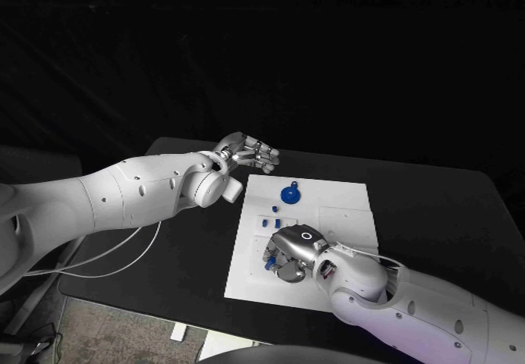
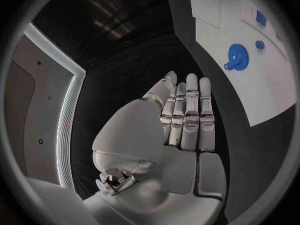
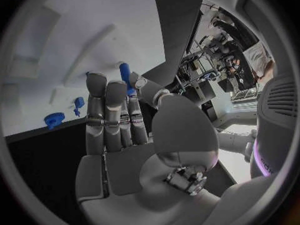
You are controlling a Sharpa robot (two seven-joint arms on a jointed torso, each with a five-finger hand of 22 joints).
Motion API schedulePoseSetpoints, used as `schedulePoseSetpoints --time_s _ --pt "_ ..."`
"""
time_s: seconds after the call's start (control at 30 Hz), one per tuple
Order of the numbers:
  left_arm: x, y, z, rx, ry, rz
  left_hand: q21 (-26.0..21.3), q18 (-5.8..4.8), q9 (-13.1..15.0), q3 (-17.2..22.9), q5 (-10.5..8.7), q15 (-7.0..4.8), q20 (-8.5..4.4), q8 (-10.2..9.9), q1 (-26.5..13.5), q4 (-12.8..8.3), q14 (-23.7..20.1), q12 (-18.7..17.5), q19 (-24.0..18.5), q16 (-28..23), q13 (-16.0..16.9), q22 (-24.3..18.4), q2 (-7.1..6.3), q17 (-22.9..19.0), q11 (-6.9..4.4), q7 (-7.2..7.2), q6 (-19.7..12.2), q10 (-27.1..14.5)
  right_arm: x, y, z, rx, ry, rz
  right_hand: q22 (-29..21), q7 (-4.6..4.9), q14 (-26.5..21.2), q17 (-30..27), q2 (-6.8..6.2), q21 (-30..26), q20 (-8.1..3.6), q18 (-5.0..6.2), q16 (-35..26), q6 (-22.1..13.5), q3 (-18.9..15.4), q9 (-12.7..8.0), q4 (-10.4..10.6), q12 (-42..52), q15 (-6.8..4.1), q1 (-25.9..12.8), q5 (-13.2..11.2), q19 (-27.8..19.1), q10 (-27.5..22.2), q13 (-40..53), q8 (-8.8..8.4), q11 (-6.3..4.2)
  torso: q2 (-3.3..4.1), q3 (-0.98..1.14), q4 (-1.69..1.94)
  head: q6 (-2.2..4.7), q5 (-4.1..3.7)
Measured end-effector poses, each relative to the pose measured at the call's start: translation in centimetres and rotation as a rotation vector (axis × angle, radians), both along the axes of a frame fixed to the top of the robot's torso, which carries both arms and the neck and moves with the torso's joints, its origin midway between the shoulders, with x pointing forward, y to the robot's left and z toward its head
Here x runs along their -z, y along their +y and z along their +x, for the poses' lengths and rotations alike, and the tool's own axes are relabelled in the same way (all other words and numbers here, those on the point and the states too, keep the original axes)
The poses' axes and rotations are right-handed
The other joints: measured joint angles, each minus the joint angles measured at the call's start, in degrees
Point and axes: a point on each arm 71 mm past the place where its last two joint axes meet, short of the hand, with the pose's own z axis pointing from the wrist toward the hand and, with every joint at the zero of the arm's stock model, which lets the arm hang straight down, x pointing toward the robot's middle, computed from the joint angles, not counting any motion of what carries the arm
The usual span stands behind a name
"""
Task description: Assemble the parts on the task board
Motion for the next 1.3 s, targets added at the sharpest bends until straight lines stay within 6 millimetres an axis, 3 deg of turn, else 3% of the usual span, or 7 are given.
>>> schedulePoseSetpoints --time_s 0.63,1.3 --pt "0.03 0.13 -0.01 0.001 0.004 0.001 0.00 0.00 0.00 0.00 0.00 0.00 0.00 0.00 0.00 0.32 0.00 0.00 0.00 0.00 0.00 -0.35 0.00 0.04 0.00 0.20 -0.20 0.00 0.28 -0.52 0.18 0.013 -0.018 -0.026 0.24 -0.16 0.06 -0.01 -0.08 0.00 -0.21 0.58 0.00 0.15 0.08 0.04 -0.25 0.05 0.06 -0.07 0.23 0.22 0.05 0.02 -0.03 0.05 -0.02 -0.03 -0.03 0.03 0.16" --pt "0.06 0.07 -0.02 0.004 0.008 0.001 0.00 0.00 0.00 0.00 0.00 0.00 0.00 0.00 0.00 0.31 0.00 0.00 0.00 0.00 0.00 -0.35 0.00 0.03 0.00 0.20 -0.20 0.00 0.61 0.40 0.00 -0.010 -0.029 -0.052 0.36 0.00 -0.11 -0.01 -0.44 0.00 -0.20 0.49 0.00 0.30 0.01 0.01 -0.30 0.05 -0.11 -0.43 0.23 0.22 0.11 0.15 0.00 0.09 -0.02 -0.07 0.01 -0.13 0.08"
